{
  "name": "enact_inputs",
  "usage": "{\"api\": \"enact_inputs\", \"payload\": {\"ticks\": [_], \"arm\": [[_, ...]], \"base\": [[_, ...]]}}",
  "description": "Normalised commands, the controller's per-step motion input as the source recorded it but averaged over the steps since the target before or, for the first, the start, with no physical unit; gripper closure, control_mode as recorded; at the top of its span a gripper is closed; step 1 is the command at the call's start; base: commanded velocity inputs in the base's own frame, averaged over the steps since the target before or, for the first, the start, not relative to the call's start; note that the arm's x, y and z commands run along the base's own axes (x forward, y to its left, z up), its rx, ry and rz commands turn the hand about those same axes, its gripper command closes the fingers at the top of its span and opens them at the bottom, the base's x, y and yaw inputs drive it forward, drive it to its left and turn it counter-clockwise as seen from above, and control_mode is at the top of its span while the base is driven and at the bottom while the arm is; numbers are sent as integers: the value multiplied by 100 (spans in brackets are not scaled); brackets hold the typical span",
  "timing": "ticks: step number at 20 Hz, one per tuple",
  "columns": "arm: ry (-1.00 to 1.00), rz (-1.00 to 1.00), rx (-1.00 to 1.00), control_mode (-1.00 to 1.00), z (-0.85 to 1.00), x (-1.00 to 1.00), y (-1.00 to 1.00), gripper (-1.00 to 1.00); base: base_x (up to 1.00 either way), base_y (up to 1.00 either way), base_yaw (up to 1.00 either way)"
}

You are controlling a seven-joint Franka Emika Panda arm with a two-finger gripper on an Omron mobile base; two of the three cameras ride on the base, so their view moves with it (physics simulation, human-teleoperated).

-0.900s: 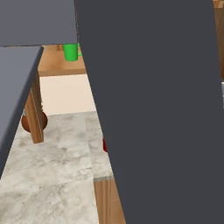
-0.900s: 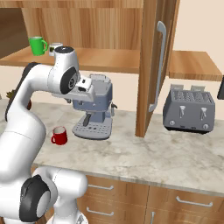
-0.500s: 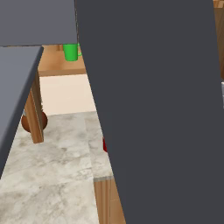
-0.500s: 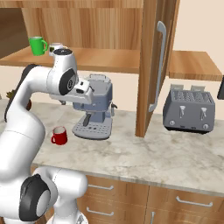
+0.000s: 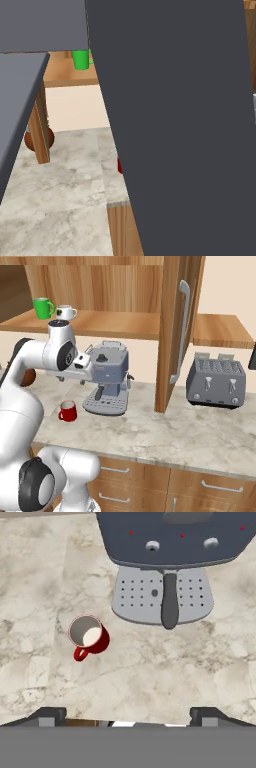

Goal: Pick the mug on the counter and place it in the cabinet with the handle facing the right, like the mugs already inside.

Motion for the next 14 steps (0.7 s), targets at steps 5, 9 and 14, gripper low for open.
{"api": "enact_inputs", "payload": {"ticks": [5, 9, 14], "arm": [[-2, 0, 0, -100, -12, -32, 40, -100], [-1, 0, 1, -100, -19, -31, 43, -100], [0, 0, 0, -100, -22, -5, 45, -100]], "base": [[0, 0, 0], [0, 0, 0], [0, 0, 0]]}}
